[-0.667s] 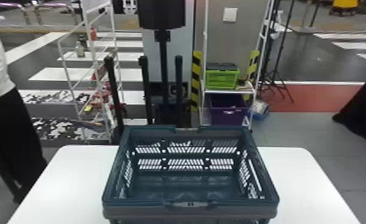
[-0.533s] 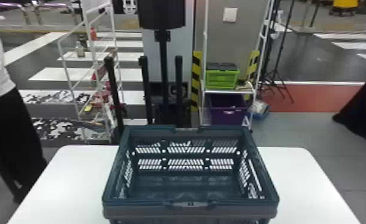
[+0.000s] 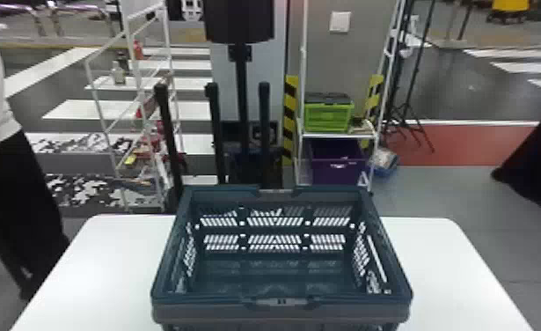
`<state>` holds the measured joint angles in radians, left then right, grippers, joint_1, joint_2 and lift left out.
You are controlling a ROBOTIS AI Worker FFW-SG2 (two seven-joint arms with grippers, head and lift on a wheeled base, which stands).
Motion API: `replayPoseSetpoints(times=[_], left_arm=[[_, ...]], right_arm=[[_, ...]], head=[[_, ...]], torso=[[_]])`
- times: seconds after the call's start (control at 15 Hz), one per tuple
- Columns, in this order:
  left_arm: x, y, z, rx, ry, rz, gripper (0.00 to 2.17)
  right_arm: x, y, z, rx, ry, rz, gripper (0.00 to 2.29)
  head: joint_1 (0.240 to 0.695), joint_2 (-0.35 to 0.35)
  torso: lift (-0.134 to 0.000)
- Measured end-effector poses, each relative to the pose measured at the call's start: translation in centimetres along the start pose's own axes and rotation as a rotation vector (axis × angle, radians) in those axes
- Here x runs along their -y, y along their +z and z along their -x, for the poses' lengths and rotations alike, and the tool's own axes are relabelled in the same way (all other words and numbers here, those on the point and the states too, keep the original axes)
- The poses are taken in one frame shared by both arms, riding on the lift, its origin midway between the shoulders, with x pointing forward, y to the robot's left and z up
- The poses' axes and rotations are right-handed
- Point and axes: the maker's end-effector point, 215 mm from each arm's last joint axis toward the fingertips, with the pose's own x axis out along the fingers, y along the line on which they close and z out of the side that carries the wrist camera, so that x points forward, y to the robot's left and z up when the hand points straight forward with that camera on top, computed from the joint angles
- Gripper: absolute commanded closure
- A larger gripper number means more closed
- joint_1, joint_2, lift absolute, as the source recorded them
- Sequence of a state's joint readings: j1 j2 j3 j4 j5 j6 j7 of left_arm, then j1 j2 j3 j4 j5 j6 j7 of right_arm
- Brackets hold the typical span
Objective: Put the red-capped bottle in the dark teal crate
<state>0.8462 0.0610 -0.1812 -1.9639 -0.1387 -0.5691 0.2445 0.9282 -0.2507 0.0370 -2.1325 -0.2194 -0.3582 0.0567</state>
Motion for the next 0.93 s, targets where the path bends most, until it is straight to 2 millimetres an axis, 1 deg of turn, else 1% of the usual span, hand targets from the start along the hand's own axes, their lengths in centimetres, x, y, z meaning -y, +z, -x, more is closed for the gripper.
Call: replayPoseSetpoints(times=[0.13, 0.2, 0.33, 0.4, 0.47, 0.6, 0.73, 0.87, 0.93], left_arm=[[-0.9, 1.2, -0.9, 0.005, -0.021, -0.028, 2.08], [-1.8, 1.8, -1.8, -0.007, -0.027, -0.057, 2.08], [-3.7, 3.0, -4.1, -0.041, -0.041, -0.114, 2.08], [-4.7, 3.5, -5.6, -0.069, -0.059, -0.140, 2.08], [-5.6, 3.5, -7.3, -0.122, -0.077, -0.166, 2.08], [-7.0, 2.7, -10.4, -0.269, -0.121, -0.189, 2.08], [-8.2, 2.1, -13.1, -0.423, -0.146, -0.179, 2.08], [-8.5, 2.7, -15.7, -0.487, -0.159, -0.169, 2.08], [-8.3, 2.9, -16.8, -0.498, -0.166, -0.166, 2.08]], right_arm=[[0.0, 0.0, 0.1, -0.001, -0.002, 0.001, 0.15], [0.0, 0.0, 0.2, -0.002, -0.004, 0.000, 0.15], [0.0, -0.1, 0.4, -0.006, -0.009, -0.001, 0.15], [0.0, -0.2, 0.5, -0.007, -0.012, 0.000, 0.15], [0.0, -0.2, 0.5, -0.007, -0.015, 0.000, 0.15], [0.0, -0.1, 0.7, -0.004, -0.020, 0.000, 0.15], [0.1, -0.1, 0.8, -0.003, -0.028, -0.002, 0.15], [0.1, -0.2, 1.0, -0.004, -0.036, -0.003, 0.15], [0.1, -0.2, 1.1, -0.004, -0.038, -0.002, 0.15]], head=[[0.499, 0.000], [0.499, 0.000], [0.499, 0.000], [0.499, 0.000], [0.499, 0.000], [0.499, 0.000], [0.499, 0.000], [0.499, 0.000], [0.499, 0.000]], torso=[[0.000], [0.000], [0.000], [0.000], [0.000], [0.000], [0.000], [0.000], [0.000]])
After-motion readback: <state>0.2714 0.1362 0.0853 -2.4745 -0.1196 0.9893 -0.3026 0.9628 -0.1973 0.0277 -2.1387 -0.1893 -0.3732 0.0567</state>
